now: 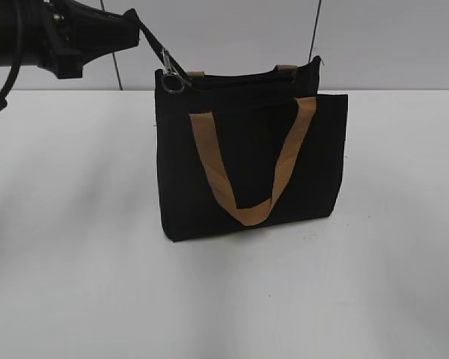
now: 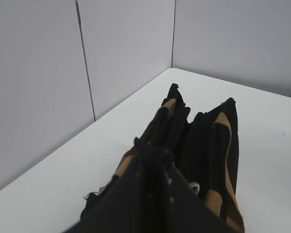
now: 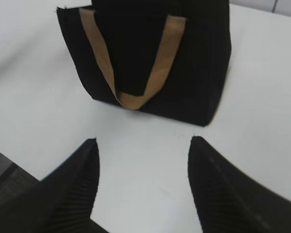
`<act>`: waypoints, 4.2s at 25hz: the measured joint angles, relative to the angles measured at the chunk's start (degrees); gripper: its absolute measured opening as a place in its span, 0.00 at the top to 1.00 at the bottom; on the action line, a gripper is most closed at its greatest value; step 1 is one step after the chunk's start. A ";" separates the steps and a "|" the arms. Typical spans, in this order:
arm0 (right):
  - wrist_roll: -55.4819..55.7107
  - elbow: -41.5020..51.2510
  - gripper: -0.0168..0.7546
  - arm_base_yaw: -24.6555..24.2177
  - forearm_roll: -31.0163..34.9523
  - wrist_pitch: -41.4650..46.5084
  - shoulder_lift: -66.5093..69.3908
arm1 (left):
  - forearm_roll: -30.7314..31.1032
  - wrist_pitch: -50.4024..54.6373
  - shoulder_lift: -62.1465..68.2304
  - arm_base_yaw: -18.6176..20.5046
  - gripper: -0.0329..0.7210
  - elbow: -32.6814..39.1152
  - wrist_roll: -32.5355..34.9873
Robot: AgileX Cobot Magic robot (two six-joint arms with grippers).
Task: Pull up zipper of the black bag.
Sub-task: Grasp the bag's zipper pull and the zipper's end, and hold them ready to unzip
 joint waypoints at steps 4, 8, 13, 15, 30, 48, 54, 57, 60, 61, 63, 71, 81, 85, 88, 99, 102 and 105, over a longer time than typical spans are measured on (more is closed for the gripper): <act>-9.79 -1.57 0.39 1.11 8.39 -1.91 8.33 | 0.05 0.00 0.00 0.00 0.93 0.00 0.00; -17.32 -1.98 0.39 8.24 14.62 -7.12 17.87 | 0.05 -0.22 0.00 0.00 0.93 0.00 0.00; -19.83 -5.06 0.39 21.29 16.56 -17.38 28.30 | 0.05 -0.44 0.00 0.00 0.93 0.00 0.00; -20.00 -7.55 0.39 25.43 16.74 -20.39 33.39 | 0.05 -0.44 0.00 0.00 0.93 0.00 0.00; -20.34 -28.80 0.39 31.85 19.11 -25.05 61.36 | 0.05 -0.71 0.00 0.00 0.93 0.00 0.00; -24.24 -35.05 0.39 36.68 19.52 -28.69 66.06 | 0.17 -1.57 0.00 0.00 0.93 0.00 -0.01; -24.30 -35.06 0.44 36.99 19.52 -28.64 66.06 | 0.17 -1.74 0.00 0.00 0.93 0.00 -0.06; -24.30 -35.06 0.52 36.99 19.52 -28.64 66.06 | 0.17 -1.79 0.00 0.00 0.93 0.00 -0.06; -24.30 -35.06 0.63 36.99 19.52 -28.64 66.06 | 0.17 -1.79 0.00 0.00 0.93 0.00 -0.06; -24.30 -35.06 0.66 36.99 19.52 -28.64 66.06 | 0.17 -1.79 0.00 0.00 0.93 0.00 -0.06; -24.30 -35.06 0.71 36.99 19.52 -28.64 66.06 | 0.17 -1.84 0.00 0.00 0.93 0.00 -0.06; -22.27 -35.06 0.88 36.99 18.13 -28.64 65.79 | 0.17 -1.95 0.00 0.00 0.93 0.00 -0.06; -10.64 -35.11 0.98 35.88 6.96 -25.24 63.57 | 0.53 -2.15 0.00 0.00 0.93 0.05 -0.11; -9.27 -35.11 0.98 35.13 5.22 -23.61 62.04 | 0.47 -1.95 0.00 -0.05 0.93 0.05 -0.11; -9.14 -35.11 0.98 35.04 4.45 -23.31 61.66 | 0.36 -1.49 0.00 -0.05 0.93 0.05 -0.11; -9.10 -35.12 0.98 35.02 4.63 -25.81 62.87 | 0.28 -0.99 0.00 -0.05 0.93 0.05 -0.11; -9.10 -35.17 0.97 35.02 4.63 -25.87 63.00 | 0.28 -0.99 0.00 -0.05 0.93 0.05 -0.11; -9.10 -35.17 0.91 35.02 4.61 -25.93 63.56 | 0.06 -0.94 0.00 -0.05 0.93 0.05 -0.11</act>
